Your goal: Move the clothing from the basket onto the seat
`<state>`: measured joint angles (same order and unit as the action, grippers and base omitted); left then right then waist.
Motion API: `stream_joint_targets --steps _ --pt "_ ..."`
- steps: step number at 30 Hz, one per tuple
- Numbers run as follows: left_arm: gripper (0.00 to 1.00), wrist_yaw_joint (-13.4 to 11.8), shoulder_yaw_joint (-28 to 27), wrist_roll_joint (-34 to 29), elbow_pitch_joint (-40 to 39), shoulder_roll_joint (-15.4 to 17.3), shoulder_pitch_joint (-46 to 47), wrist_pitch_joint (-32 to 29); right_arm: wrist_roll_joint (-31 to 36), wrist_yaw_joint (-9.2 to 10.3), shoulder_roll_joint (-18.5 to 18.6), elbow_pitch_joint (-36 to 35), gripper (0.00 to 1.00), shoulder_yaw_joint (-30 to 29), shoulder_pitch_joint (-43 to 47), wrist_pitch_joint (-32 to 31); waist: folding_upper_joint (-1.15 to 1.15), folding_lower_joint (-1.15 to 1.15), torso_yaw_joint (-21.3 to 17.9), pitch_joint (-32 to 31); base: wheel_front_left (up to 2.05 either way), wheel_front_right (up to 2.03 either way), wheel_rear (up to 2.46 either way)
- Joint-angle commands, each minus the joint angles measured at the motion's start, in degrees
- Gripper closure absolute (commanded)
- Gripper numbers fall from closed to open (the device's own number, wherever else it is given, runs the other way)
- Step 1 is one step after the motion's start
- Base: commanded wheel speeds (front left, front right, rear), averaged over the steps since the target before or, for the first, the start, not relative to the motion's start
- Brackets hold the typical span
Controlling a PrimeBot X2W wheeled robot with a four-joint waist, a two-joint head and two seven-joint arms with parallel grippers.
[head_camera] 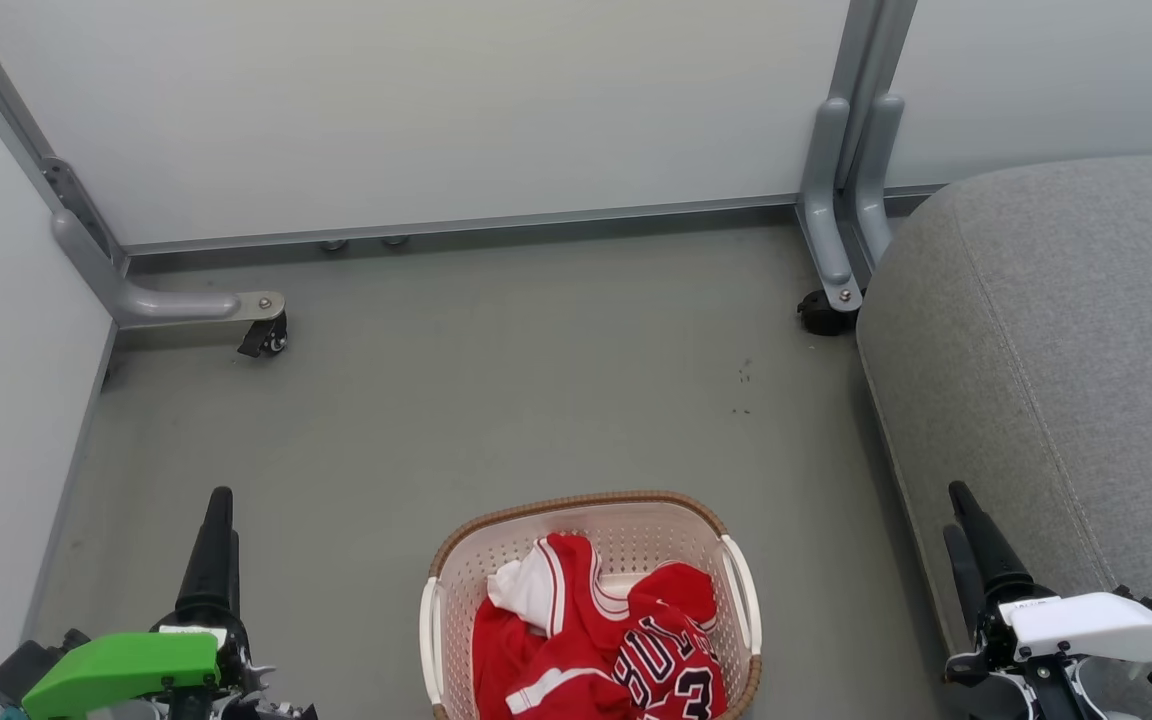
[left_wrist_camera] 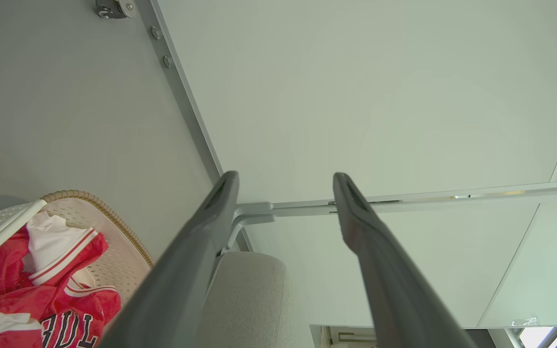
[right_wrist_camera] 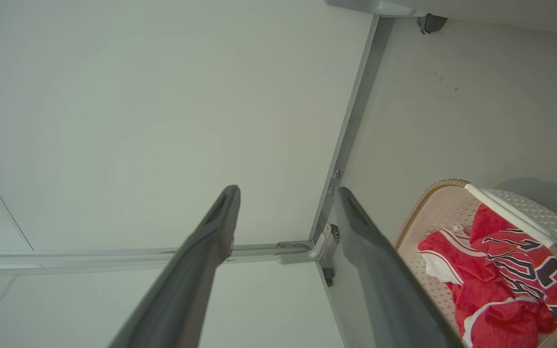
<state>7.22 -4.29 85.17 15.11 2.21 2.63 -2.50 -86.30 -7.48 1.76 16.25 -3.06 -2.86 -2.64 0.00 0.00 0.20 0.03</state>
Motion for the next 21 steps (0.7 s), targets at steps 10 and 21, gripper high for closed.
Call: stream_joint_targets --steps 10,21 --pt "0.0 0.1 -0.4 -13.5 -3.0 0.3 -1.3 2.8 13.8 -0.01 0.6 -2.7 0.0 0.8 0.5 2.9 0.0 0.0 0.4 -0.4 0.0 0.0 0.0" --pt "0.0 0.1 0.9 -26.4 -5.0 0.4 -2.4 5.2 27.3 -0.01 0.7 -4.6 0.0 3.4 1.7 5.4 0.0 0.0 0.7 -0.9 0.0 0.0 0.0"
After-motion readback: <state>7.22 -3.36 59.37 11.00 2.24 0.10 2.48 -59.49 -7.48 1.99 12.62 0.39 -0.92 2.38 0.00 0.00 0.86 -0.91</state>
